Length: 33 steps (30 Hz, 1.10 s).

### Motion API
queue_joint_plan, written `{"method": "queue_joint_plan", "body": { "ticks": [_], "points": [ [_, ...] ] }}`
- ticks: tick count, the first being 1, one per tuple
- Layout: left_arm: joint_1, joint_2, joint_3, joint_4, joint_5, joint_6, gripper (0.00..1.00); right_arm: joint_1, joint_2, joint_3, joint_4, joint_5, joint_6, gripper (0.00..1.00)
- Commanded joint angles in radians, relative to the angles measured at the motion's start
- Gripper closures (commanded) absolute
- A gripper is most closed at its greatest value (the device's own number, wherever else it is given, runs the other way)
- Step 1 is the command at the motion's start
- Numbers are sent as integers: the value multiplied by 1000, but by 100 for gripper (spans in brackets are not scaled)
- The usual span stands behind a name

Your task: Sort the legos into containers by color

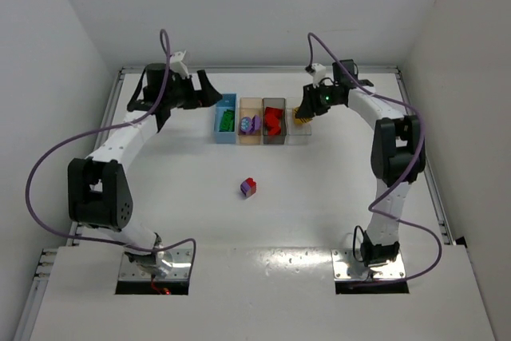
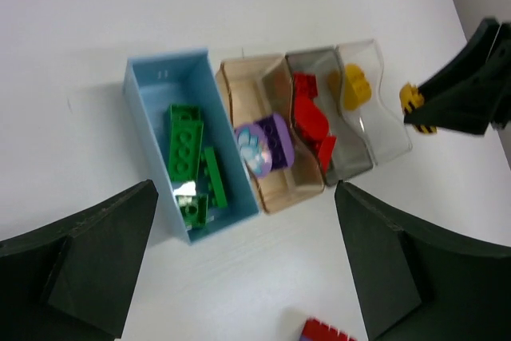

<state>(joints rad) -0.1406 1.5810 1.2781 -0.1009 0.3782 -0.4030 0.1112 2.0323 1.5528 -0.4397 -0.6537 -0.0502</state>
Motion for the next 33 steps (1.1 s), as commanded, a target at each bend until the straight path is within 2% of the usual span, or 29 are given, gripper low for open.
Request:
{"method": "queue_joint_plan", "body": {
  "ticks": [1,2,4,7,9,11,14,15,16,18,19,24,27,29,33],
  "points": [
    [55,-35,-95,35,194,-43,0,19,31,59,19,32,-22,72],
    [55,-45,-106,47,221,-33,0,19,31,59,19,42,-31,66],
    [67,-58,-117,47,283,38,0,19,43,69,19,42,-31,48],
    [29,-91,-117,12,283,137,0,28,43,69,10,51,-31,26],
    [3,-92,-106,-54,295,237,0,28,33,69,10,42,-31,19],
    [-43,-92,-96,-106,367,314,0,28,-1,69,10,29,-31,19],
    [-151,-79,-86,-236,378,466,5,28,-82,24,19,29,-19,19],
    [-184,-79,-86,-291,366,507,6,18,-105,10,19,29,-19,19],
    [-256,-79,-86,-312,308,571,9,18,-125,-15,19,29,-19,19],
    [-322,-79,-95,-357,243,615,15,7,-188,-45,10,29,-34,19],
    [-371,-79,-108,-368,194,641,22,7,-211,-86,10,29,-43,19],
    [-422,-70,-184,-379,99,621,29,-24,-322,-215,10,29,-66,19],
    [-447,-119,-276,-340,-28,549,24,-35,-371,-258,10,38,-76,19],
    [-447,-208,-376,-269,-102,491,21,-45,-392,-270,10,39,-86,19],
    [-465,-309,-485,-198,-144,428,21,-67,-403,-290,10,39,-86,19]
  ]
}}
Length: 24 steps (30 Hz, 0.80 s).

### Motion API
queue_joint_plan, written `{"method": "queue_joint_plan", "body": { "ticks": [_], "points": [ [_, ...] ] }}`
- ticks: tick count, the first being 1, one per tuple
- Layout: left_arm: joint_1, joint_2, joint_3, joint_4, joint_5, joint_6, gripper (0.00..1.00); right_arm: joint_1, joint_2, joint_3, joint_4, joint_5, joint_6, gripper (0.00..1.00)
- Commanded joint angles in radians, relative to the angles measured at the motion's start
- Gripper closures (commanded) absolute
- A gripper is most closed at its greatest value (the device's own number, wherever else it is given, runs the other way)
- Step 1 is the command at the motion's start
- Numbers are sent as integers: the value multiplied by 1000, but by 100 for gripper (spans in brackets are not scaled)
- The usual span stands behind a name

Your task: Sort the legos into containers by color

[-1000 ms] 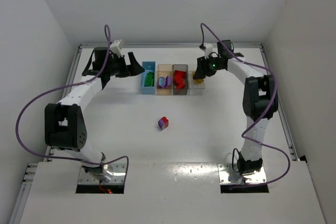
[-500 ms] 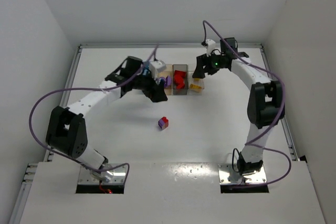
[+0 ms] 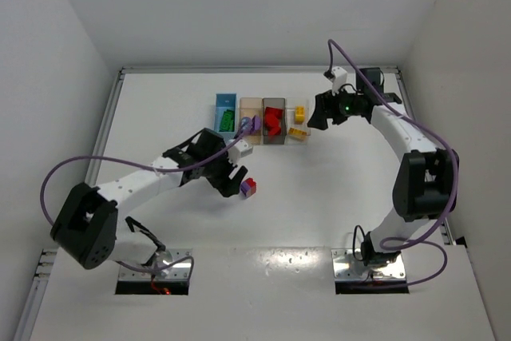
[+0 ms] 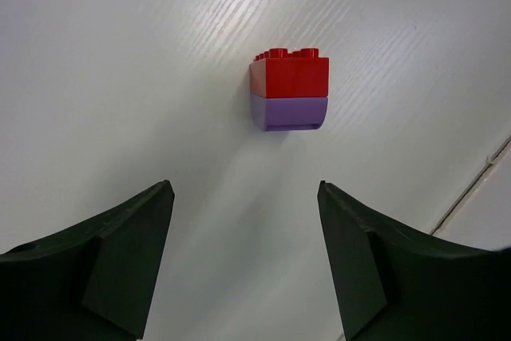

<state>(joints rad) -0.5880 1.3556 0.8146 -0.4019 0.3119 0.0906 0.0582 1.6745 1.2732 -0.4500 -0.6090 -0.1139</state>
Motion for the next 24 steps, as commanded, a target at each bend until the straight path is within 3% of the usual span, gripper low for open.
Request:
{"method": "queue_joint_plan", "body": {
  "ticks": [1,12,24],
  "points": [
    [-18,-84,-41,103,-77,-75,21,-14,-45,-11,20,-6,-23,19],
    [-84,-32,-95,190,-65,-187,21,-32,-55,-11,11,-6,-23,19],
    [-104,80,-81,264,-74,-198,21,-41,-64,-29,2,-6,-23,19]
  ]
}}
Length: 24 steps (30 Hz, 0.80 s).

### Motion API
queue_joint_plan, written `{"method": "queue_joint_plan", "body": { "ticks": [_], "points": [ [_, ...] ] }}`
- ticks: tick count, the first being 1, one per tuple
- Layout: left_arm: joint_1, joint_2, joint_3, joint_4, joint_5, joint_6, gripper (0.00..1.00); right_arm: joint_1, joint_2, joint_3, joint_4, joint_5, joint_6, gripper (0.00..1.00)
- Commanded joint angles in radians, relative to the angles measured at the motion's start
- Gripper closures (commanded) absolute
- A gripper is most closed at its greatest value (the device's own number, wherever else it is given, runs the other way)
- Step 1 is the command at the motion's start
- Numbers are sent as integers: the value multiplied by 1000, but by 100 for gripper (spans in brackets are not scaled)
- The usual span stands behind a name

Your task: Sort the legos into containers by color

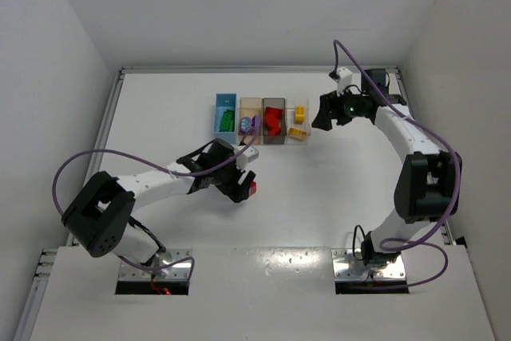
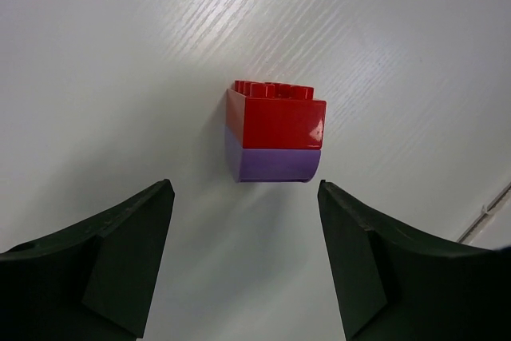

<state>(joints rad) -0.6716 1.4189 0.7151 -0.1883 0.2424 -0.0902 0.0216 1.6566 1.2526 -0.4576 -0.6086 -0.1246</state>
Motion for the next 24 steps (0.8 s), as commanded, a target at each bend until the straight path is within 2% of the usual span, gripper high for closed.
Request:
{"method": "queue_joint_plan", "body": {
  "ticks": [1,7,12,16,22,24],
  "points": [
    [-20,31,27,61,-5,-17,21,-5,-46,-9,10,-6,-21,19],
    [-20,69,47,72,-5,1,21,-23,-55,-9,10,-6,-21,19],
    [-20,91,67,92,5,10,26,-23,-55,-9,0,-6,-21,19],
    [-20,91,67,101,15,32,34,-32,-55,-18,0,-6,-21,19],
    [-20,91,67,101,58,64,56,-32,-44,-7,10,-6,-21,19],
    [-11,81,67,101,93,86,69,-32,-35,-7,10,-16,-21,19]
  ]
}}
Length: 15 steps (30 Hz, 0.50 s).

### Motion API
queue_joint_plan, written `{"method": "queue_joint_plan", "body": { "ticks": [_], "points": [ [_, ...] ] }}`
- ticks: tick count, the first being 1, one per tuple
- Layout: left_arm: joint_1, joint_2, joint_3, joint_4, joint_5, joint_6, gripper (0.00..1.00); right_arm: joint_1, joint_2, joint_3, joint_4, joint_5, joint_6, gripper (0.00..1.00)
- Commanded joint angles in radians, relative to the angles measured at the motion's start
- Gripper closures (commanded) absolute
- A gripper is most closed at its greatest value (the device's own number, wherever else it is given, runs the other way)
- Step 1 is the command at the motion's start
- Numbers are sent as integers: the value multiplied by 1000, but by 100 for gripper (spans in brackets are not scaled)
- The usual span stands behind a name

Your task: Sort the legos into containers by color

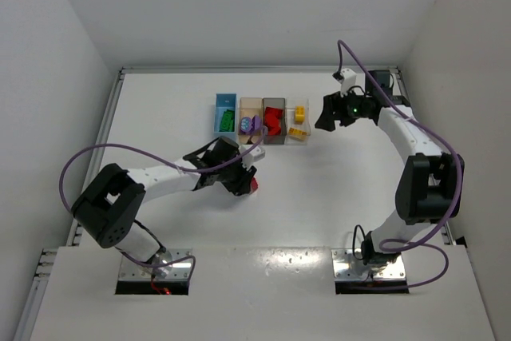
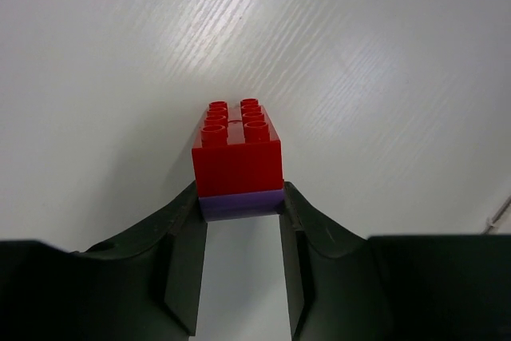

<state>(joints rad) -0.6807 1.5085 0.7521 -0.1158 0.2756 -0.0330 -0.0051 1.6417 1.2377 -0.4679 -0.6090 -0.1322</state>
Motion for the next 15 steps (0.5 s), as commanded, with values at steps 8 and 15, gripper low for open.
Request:
{"method": "queue_joint_plan", "body": {
  "ticks": [8,15],
  "points": [
    [122,-102,91,10,383,73,88,14,56,60,-98,-417,-113,18],
    [251,-16,243,-22,825,-19,88,106,110,83,-149,-739,-136,15]
  ]
}}
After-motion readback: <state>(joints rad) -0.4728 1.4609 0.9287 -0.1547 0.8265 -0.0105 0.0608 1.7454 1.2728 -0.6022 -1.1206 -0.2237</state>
